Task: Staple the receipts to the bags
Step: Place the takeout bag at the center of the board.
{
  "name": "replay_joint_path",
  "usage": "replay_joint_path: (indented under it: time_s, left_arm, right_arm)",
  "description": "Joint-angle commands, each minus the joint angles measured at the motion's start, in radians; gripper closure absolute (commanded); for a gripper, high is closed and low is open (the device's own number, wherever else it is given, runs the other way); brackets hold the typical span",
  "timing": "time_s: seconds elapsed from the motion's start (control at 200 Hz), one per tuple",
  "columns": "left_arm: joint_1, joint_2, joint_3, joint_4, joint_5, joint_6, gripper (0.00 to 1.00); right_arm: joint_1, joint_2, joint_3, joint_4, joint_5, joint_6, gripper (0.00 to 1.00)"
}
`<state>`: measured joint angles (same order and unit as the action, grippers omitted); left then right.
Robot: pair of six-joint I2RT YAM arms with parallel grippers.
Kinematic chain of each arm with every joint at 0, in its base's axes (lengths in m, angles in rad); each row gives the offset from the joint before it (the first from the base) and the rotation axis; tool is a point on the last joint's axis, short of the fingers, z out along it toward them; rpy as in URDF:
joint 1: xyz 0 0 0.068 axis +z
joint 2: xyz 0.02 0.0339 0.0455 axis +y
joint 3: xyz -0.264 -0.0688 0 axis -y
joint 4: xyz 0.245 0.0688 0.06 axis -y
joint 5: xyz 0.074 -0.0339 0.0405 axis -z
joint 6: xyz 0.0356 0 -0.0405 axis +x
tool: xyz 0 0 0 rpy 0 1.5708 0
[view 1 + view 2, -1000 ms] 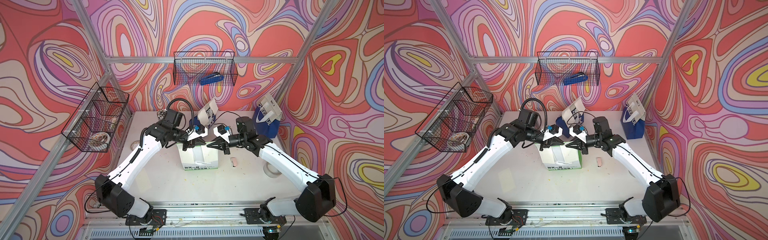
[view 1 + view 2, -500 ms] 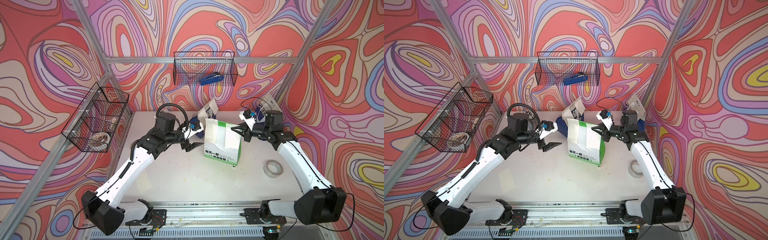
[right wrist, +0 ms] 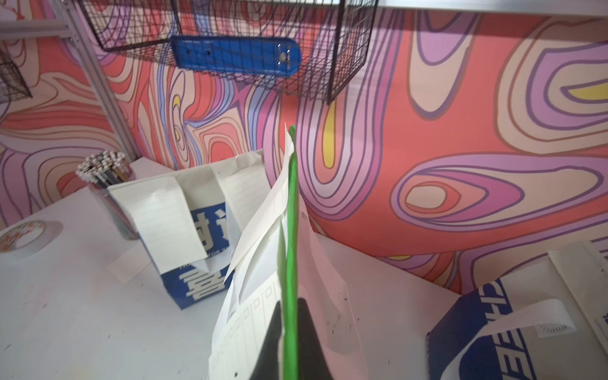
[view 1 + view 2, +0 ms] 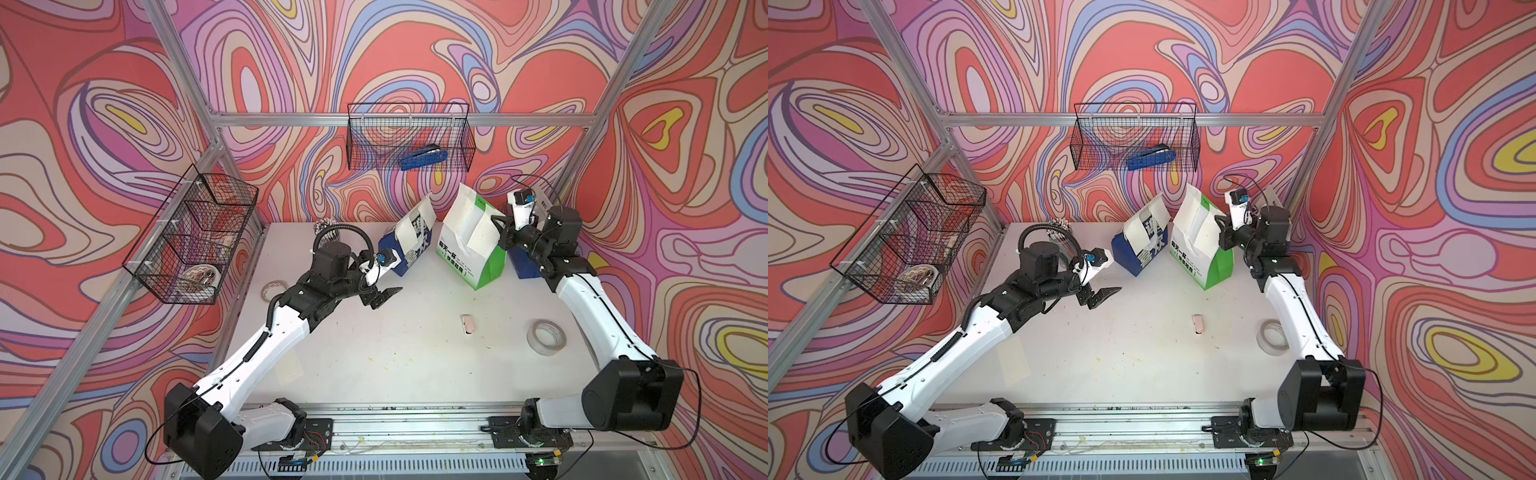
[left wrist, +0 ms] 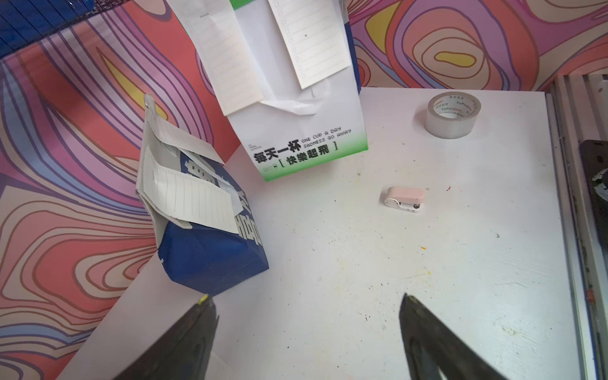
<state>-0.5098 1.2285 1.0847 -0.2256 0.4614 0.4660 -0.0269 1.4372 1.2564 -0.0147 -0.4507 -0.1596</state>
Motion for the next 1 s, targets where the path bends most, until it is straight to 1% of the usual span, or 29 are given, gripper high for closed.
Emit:
replay_joint_path:
  time_s: [0.0,0.125,0.19,0.255,0.315,0.366,0.416,0.436,0.476,0.496,0.566,0.596,0.626,0.686,0.746,0.796,0.911,0.956,0.997]
  left_arm:
    - [0.002,-0.007,-0.025,0.035,-0.034,-0.014,0.11]
    - [0.001,-0.015,-0.068,0.055,-0.059,-0.019,0.11]
    - [0.002,-0.014,-0.088,0.062,-0.059,-0.025,0.11]
    - [0.002,-0.011,-0.102,0.064,-0.057,-0.032,0.11]
    - [0.002,-0.006,-0.114,0.073,-0.063,-0.040,0.11]
    - [0.001,-0.003,-0.123,0.084,-0.063,-0.049,0.11]
    - [0.002,-0.001,-0.127,0.085,-0.057,-0.053,0.11]
    - [0.002,-0.001,-0.128,0.082,-0.053,-0.053,0.11]
    - [0.001,-0.001,-0.128,0.079,-0.050,-0.057,0.11]
    - [0.001,-0.001,-0.129,0.078,-0.050,-0.059,0.11]
    - [0.002,-0.004,-0.135,0.081,-0.051,-0.064,0.11]
    - [0.002,-0.006,-0.137,0.084,-0.054,-0.064,0.11]
    - [0.002,-0.006,-0.140,0.087,-0.054,-0.068,0.11]
    - [0.002,-0.004,-0.140,0.088,-0.049,-0.069,0.11]
    - [0.002,-0.001,-0.138,0.089,-0.046,-0.072,0.11]
    - [0.001,0.001,-0.138,0.090,-0.045,-0.074,0.11]
    - [0.003,0.005,-0.143,0.101,-0.039,-0.088,0.11]
    - [0.002,0.006,-0.144,0.104,-0.034,-0.092,0.11]
    - [0.001,0.006,-0.147,0.107,-0.031,-0.092,0.11]
  right_arm:
    - [0.000,0.076,-0.006,0.257,0.072,0.089,1.00]
    - [0.002,0.177,0.025,0.293,0.072,0.098,1.00]
    - [0.006,0.231,0.015,0.366,0.057,0.113,1.00]
    - [0.015,0.283,-0.004,0.473,0.073,0.138,1.00]
    - [0.015,0.327,0.004,0.527,0.074,0.159,1.00]
    - [0.015,0.372,0.025,0.517,0.076,0.158,1.00]
    - [0.017,0.382,0.039,0.491,0.082,0.142,1.00]
    - [0.017,0.382,0.039,0.485,0.088,0.134,0.95]
    - [0.017,0.377,0.035,0.469,0.111,0.124,0.80]
    - [0.017,0.373,0.031,0.462,0.124,0.121,0.74]
    - [0.018,0.352,0.022,0.407,0.171,0.089,0.65]
    - [0.017,0.341,0.020,0.375,0.180,0.071,0.59]
    - [0.017,0.341,0.019,0.338,0.192,0.054,0.57]
    - [0.018,0.285,0.017,0.262,0.241,0.047,0.54]
    - [0.018,0.241,0.009,0.177,0.285,0.053,0.52]
    - [0.016,0.202,-0.001,0.121,0.298,0.041,0.51]
    - [0.011,0.113,-0.012,0.010,0.379,0.062,0.46]
    - [-0.005,0.082,-0.003,-0.031,0.375,0.068,0.44]
    - [-0.027,0.060,0.011,-0.062,0.371,0.076,0.41]
